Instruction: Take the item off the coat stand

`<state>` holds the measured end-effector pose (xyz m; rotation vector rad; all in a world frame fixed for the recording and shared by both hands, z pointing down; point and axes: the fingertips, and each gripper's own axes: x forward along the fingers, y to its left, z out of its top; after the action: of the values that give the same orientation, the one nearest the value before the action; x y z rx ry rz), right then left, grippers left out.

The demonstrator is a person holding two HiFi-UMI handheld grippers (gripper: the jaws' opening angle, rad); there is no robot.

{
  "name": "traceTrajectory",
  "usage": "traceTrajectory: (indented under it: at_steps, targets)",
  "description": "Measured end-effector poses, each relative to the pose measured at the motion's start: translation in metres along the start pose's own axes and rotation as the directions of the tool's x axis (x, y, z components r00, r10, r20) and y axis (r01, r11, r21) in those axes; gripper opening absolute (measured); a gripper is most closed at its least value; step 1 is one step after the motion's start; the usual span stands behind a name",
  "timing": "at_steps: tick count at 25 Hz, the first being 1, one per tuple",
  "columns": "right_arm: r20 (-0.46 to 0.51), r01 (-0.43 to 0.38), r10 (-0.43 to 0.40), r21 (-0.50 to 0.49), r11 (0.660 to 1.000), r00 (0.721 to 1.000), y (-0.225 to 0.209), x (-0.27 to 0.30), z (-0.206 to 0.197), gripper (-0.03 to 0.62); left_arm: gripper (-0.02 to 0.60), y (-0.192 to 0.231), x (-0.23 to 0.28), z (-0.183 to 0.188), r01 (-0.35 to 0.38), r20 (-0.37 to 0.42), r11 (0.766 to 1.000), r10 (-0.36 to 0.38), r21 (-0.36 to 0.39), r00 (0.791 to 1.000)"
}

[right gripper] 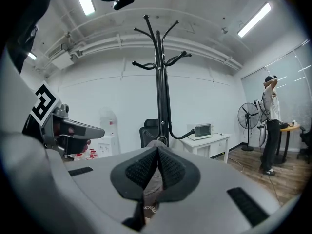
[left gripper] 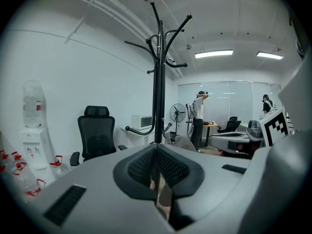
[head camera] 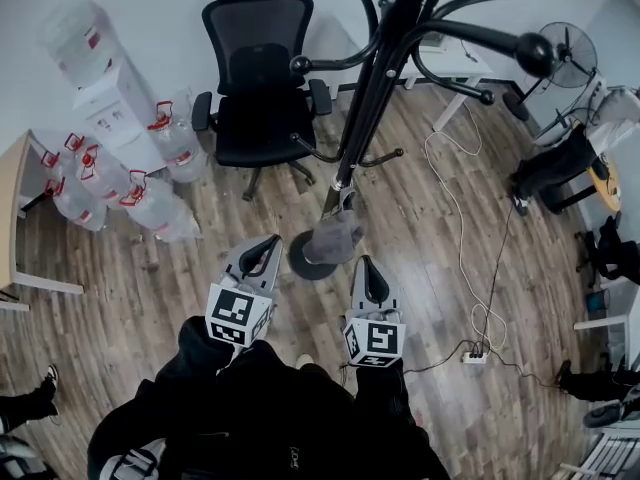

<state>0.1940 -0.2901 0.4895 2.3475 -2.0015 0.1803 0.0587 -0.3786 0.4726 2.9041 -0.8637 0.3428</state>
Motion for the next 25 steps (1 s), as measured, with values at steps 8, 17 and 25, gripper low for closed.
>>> traceTrajectory:
  at_steps: [8, 17, 25]
  targets:
    - [-0.1, -0.052, 0.052, 0.007, 0.999, 0.994, 0.009, 0.029, -0.027, 0.201, 0.025, 0.014, 0.018, -0.004, 0.027, -0.024, 1.0, -0.027, -0.011, 0.999]
    - [-0.196, -0.057, 0.062, 0.03, 0.998, 0.979, 0.011, 0.052, -0.067, 0.314, 0.025, 0.026, 0.021, -0.012, 0.018, -0.047, 1.0, -0.019, -0.018, 0.999]
    - [-0.233, -0.022, 0.029, 0.033, 0.999, 0.972, 0.009, 0.056, -0.077, 0.19, 0.025, 0.031, 0.018, -0.016, 0.009, -0.058, 1.0, -0.009, -0.014, 0.998]
